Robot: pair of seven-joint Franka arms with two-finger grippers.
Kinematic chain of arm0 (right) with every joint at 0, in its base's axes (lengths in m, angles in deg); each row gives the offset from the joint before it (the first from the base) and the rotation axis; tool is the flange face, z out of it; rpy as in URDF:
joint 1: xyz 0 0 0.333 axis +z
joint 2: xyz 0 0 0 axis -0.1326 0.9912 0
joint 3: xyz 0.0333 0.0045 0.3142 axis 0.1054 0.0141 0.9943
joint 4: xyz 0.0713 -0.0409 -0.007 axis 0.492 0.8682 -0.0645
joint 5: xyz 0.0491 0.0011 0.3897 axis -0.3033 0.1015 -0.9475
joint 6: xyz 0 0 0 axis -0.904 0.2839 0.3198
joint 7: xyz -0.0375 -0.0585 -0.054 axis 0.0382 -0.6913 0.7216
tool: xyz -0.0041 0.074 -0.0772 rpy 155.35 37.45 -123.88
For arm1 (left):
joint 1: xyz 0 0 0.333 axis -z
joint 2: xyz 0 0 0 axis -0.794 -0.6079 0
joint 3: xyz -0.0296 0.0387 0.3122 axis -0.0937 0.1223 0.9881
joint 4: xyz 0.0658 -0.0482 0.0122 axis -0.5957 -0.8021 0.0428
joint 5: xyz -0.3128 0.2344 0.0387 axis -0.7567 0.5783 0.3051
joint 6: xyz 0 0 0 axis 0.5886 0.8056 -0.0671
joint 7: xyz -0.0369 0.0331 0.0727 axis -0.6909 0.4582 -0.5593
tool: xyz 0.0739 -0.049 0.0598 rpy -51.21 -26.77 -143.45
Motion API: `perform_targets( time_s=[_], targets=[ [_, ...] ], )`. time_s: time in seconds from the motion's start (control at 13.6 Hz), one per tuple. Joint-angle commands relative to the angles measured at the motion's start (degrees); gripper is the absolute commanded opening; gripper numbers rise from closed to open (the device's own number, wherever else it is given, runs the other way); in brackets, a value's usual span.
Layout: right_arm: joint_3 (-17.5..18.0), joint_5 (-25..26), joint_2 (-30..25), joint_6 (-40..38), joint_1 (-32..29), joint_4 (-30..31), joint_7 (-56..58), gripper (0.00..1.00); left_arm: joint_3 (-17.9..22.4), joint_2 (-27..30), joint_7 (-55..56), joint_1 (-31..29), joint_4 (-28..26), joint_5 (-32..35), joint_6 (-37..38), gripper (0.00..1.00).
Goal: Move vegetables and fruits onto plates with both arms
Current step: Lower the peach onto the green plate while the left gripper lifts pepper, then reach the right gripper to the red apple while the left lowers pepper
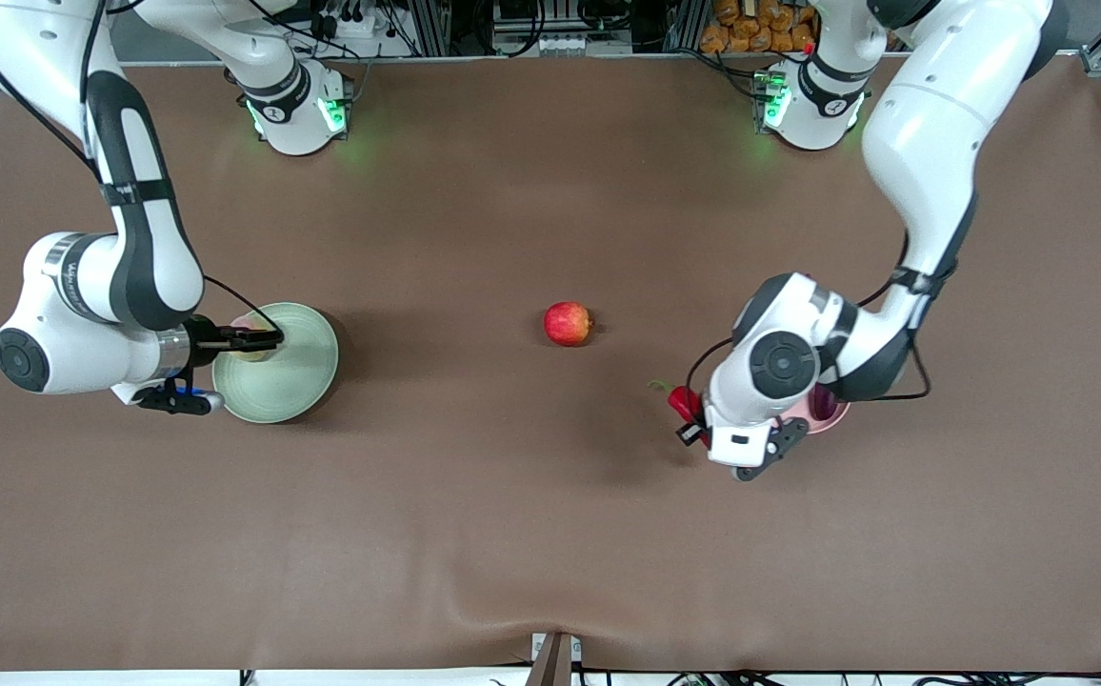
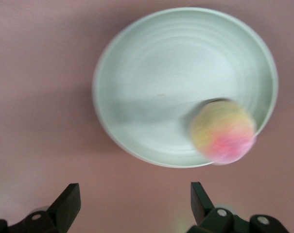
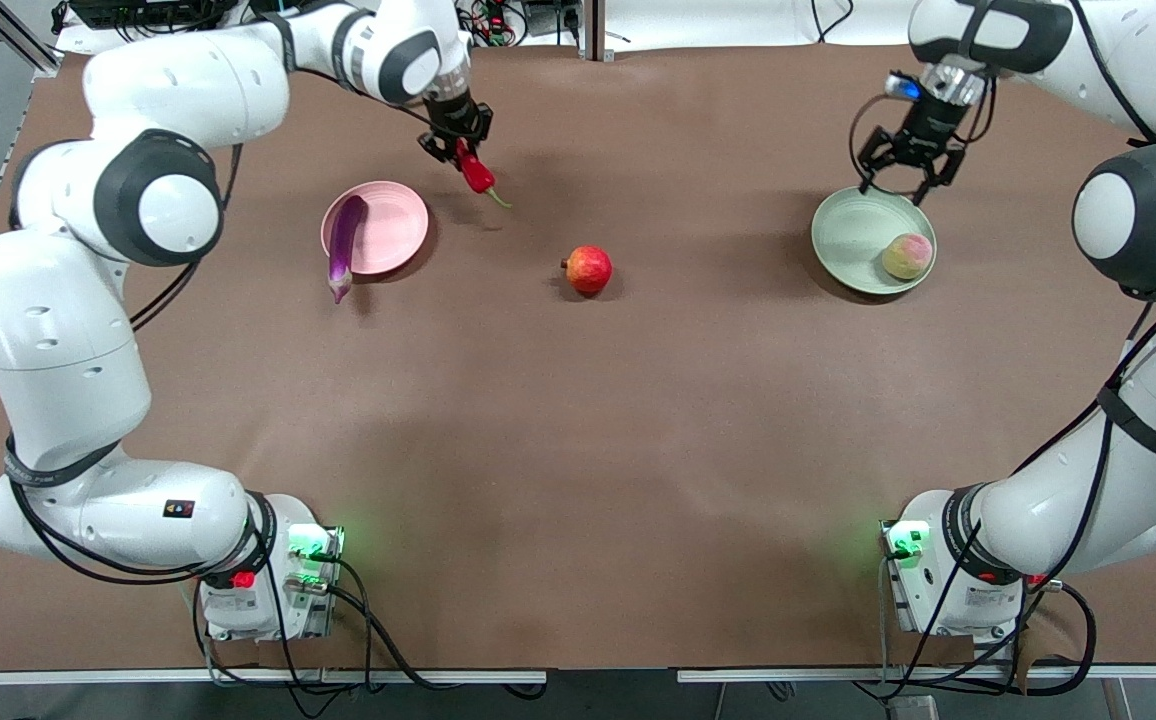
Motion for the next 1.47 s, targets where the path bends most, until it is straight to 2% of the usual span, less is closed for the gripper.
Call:
perform_targets(
  time_s=[0.0,0.22,0.44,0.59,0.88,1.18,1.4],
  targets=[
    [-0.09,-2.87,-0.19,-1.48,5.91,-3.72,-13.17,1.00,-0.55,3.19,-10.77,-2.74,-1.42,-0.33,3.59,0.00],
    [-0.09,-7.61,1.74,-0.07,12.42,-6.89,-24.52,1.00,-0.55,6.00,-20.37,-5.90,-3.87,-0.41,6.41,0.00],
    [-0.09,-10.69,4.55,1.16,17.86,-12.33,-35.07,1.00,-0.55,9.43,-25.40,-8.46,-9.22,-0.41,6.42,0.00],
    [-0.09,-10.88,6.31,4.22,23.30,-14.10,-42.27,1.00,-0.64,11.28,-25.50,-8.99,-12.74,-0.59,6.42,0.00],
    [-0.01,-11.23,10.35,15.11,32.45,-14.19,-54.67,1.00,-0.99,13.04,-27.68,-11.00,-18.80,-1.03,6.42,0.00],
    [-0.01,-10.97,17.47,20.58,37.04,-17.88,-63.04,1.00,-3.10,12.26,-33.66,-16.36,-21.89,-1.03,5.80,0.00],
    [-0.01,-11.14,18.62,22.95,38.36,-18.15,-67.16,1.00,-3.46,11.64,-33.76,-16.46,-21.54,-2.08,4.05,0.00]
  ],
)
